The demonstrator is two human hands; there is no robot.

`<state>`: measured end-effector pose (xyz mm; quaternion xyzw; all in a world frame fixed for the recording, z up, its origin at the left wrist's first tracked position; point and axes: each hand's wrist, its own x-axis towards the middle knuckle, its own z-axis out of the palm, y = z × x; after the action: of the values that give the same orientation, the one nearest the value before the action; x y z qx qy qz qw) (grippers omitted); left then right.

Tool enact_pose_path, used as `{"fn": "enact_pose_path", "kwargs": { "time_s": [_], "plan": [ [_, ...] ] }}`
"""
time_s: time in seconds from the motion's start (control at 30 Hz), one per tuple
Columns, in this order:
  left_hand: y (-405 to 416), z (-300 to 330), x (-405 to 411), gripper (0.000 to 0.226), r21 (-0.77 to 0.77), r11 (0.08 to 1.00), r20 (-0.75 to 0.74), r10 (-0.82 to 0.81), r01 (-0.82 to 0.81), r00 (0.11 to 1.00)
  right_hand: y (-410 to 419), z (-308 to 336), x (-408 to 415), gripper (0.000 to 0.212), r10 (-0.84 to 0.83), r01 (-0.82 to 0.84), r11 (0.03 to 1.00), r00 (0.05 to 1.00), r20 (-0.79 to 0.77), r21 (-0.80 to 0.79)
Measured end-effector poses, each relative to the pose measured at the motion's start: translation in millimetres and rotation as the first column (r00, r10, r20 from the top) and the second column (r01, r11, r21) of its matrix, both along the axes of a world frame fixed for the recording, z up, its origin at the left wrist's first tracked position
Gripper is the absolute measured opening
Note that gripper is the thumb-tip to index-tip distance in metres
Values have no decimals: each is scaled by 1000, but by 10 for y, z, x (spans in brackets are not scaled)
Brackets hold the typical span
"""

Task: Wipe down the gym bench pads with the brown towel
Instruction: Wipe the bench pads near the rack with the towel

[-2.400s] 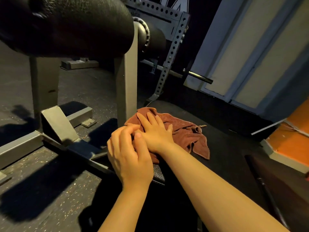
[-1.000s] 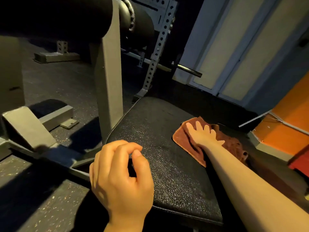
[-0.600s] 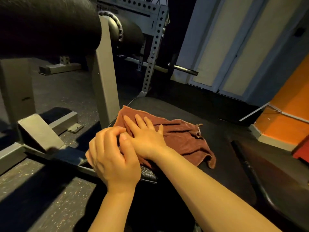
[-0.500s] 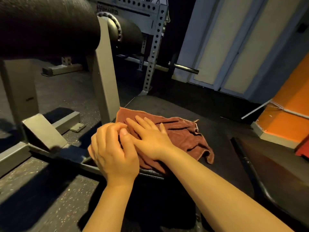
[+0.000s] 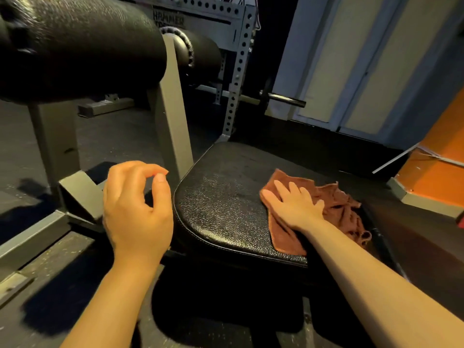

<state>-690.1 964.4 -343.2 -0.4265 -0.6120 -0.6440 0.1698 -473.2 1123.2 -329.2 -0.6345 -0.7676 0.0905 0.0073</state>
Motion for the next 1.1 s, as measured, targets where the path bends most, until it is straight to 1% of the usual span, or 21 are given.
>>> {"fn": "enact_pose_path", "kwargs": {
  "time_s": [0.1,0.17,0.27,0.37,0.43,0.5,0.6,0.67,0.73,0.8,0.87,1.0,1.1],
  "plan": [
    [-34,-4,-44,26,-25,999,-160,26,-30,987,-232,21,-522,70,150,-149,989,988,-35,12],
    [-51,4,-49,25,-30,999,-226,29,-37,974,-366,24,-879,69,226,-226,974,973,-51,15],
    [-69,22,-75,25,-33,999,-235,27,-36,972,-519,11,-1236,66,306,-306,952,950,-60,13],
    [-73,43,-109,26,-13,999,-208,28,-32,978,-608,15,-1355,65,362,-361,932,931,-54,35],
    [-62,73,-100,26,-13,1000,-171,20,-23,985,-671,40,-1368,67,407,-405,913,912,-44,50],
    [-58,100,-58,25,-8,1000,-173,15,-17,985,-752,19,-1344,72,482,-481,874,876,-11,69],
    [-84,124,12,21,-11,1000,-284,7,-11,959,-890,-58,-1186,83,604,-605,782,795,54,152],
    [-111,146,22,20,-14,1000,-338,8,-13,941,-962,-102,-996,84,660,-662,716,745,92,223],
    [-125,159,26,20,-9,1000,-345,15,-20,939,-991,-159,-734,83,698,-696,661,707,110,283],
    [-120,156,55,20,-11,1000,-335,12,-16,942,-985,-239,-402,79,711,-700,623,693,122,349],
    [-93,137,129,20,-20,1000,-345,-14,8,939,-947,-303,-9,76,684,-668,647,722,110,367],
    [-5,93,382,18,-29,996,-445,-88,84,891,-833,-314,762,75,623,-620,712,774,110,329],
    [47,79,616,18,-33,988,-488,-147,150,860,-783,-286,1066,71,579,-582,764,809,102,279]
  ]
}}
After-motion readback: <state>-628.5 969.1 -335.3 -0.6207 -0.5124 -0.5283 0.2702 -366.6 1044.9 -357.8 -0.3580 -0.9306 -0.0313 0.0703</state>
